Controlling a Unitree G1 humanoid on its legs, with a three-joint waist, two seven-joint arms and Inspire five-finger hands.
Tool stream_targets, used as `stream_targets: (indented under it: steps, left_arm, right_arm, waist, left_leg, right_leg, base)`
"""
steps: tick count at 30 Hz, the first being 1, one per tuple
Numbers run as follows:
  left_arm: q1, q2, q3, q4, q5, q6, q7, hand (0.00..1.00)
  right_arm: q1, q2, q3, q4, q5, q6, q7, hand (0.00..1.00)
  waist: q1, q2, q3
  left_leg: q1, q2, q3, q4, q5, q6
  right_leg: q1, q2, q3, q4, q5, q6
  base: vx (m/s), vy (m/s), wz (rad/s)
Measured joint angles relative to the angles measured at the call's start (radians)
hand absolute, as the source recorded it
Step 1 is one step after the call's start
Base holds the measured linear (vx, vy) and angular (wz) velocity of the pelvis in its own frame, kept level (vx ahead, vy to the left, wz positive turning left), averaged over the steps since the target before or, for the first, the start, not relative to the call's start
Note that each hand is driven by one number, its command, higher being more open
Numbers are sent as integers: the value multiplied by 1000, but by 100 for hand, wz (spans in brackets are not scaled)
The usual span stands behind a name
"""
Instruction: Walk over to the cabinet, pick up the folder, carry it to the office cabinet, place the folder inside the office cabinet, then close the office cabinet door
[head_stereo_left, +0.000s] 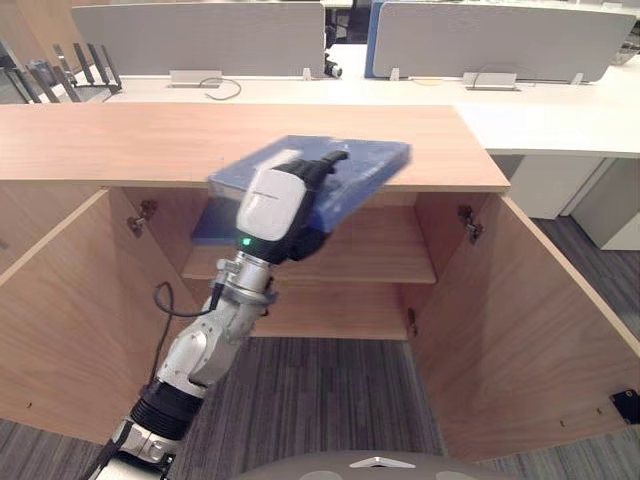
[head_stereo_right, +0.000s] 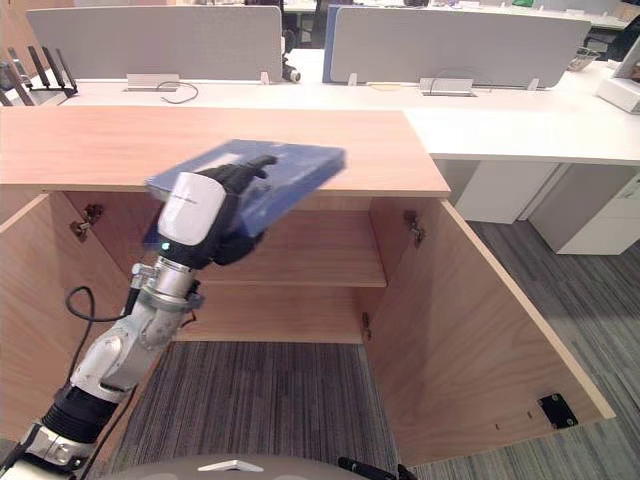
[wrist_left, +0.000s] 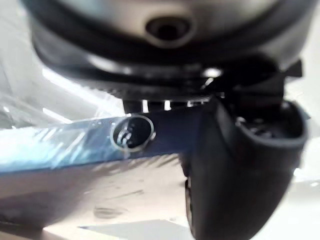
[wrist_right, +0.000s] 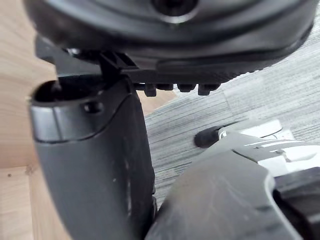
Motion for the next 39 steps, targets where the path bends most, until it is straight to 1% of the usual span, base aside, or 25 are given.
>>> stream_targets:
  steps: [1,3,4,5,6,7,8,10,14,20,28,32,33,34,36,39]
  left_arm:
    - [8,-4,-9,-21,-14,-8,-15,0]
    - [22,-18,-42,-89,-102,-54,-71,0]
    - [22,-22,-52,-111,-142,-71,-93,0]
    - [22,-26,-60,-122,-175,-82,-107,0]
    - [23,-38,-79,-147,-245,-104,-131,0]
    - [24,-44,-92,-156,-283,-106,-142,0]
    - [27,-55,-111,-159,-328,-108,-157,0]
    - [58,-65,-154,-153,-374,-100,-192,0]
    - [98,-54,-183,-149,-374,-82,-224,0]
    - [98,-48,-178,-154,-382,-72,-225,0]
    - [98,-51,-177,-155,-498,-71,-225,0]
    - [101,-57,-177,-155,-508,-70,-226,0]
    - [118,-69,-174,-155,-535,-70,-227,0]
    - [132,-79,-169,-155,-546,-69,-228,0]
    - [175,-114,-160,-154,-606,-54,-243,0]
    - [222,-115,-144,-142,-682,-46,-271,0]
  right_arm:
    - [0,0,0,2,0,0,0,100]
    - [0,-3,0,9,2,-1,-3,100]
    - [-1,-4,0,10,2,0,-3,100]
    - [-1,-4,0,11,2,0,-3,100]
    - [-2,-4,0,19,2,0,-2,100]
    - [-3,-5,1,20,2,1,-2,100]
    - [-4,-6,1,23,2,3,-1,100]
    - [-13,-8,1,33,2,5,2,100]
    - [-17,-10,12,39,2,4,2,100]
    - [-18,-12,38,41,2,7,0,100]
    - [-21,-12,40,41,0,15,0,100]
    - [-22,-12,50,41,0,16,0,100]
    - [-25,-13,61,40,0,16,-1,100]
    - [-25,-13,67,38,1,15,-1,100]
    - [-27,-15,89,36,6,13,-5,100]
    - [-28,-21,139,16,11,14,-7,100]
  waist:
    - [0,0,-1]
    - [1,3,-4]
    - [1,4,-6]
    - [1,6,-8]
    - [1,7,-15]
    - [1,13,-21]
    - [1,9,-21]
    - [-5,15,-24]
    - [-2,15,-24]
    - [2,6,-27]
    - [3,3,-30]
    - [4,-2,-34]
    - [3,-5,-39]
    - [2,-2,-41]
    - [3,-6,-42]
    - [6,-10,-44]
  left_leg:
    - [0,-1,2,1,0,0]
    - [0,-4,1,2,-1,0]
    - [1,-4,0,2,-1,0]
    - [2,-4,-1,3,-1,0]
    - [2,-4,-2,3,-1,0]
    - [2,-4,-2,5,-1,0]
    - [2,-4,-3,6,-1,0]
    - [1,-2,-5,16,-4,1]
    - [1,0,-8,23,-5,1]
    - [0,2,-14,38,-12,2]
    - [-3,3,-15,41,-14,2]
    - [-11,5,-15,56,-23,2]
    - [-16,5,-15,56,-23,2]
    - [-16,5,-15,56,-23,2]
    - [-19,6,-15,56,-24,1]
    - [-33,7,-15,58,-24,1]
  right_leg:
    - [0,-2,3,0,-2,4]
    - [-3,-7,4,10,-9,25]
    - [-5,-7,4,18,-14,29]
    - [-7,-7,5,25,-17,31]
    - [-7,-7,4,28,-20,31]
    - [-6,-7,5,28,-20,32]
    - [-6,-7,5,29,-20,32]
    - [-6,-7,8,37,-24,35]
    - [-7,-6,9,50,-30,39]
    - [-4,-6,4,64,-40,39]
    - [-4,-4,3,64,-40,39]
    - [-5,-4,3,64,-41,39]
    - [-10,-4,3,64,-41,39]
    - [-10,-4,3,64,-41,39]
    - [-13,-3,3,63,-41,38]
    - [-25,-1,2,62,-41,37]
  base:
    - [-68,-19,-4]
    - [-50,-19,1]
    - [-38,-19,3]
    - [-25,-18,3]
    - [0,0,0]
    - [0,0,0]
    - [0,0,0]
    - [0,0,0]
    - [-29,-10,1]
    - [-31,-7,3]
    - [0,0,0]
    - [0,0,0]
    - [0,0,0]
    - [0,0,0]
    - [0,0,0]
    - [0,0,0]
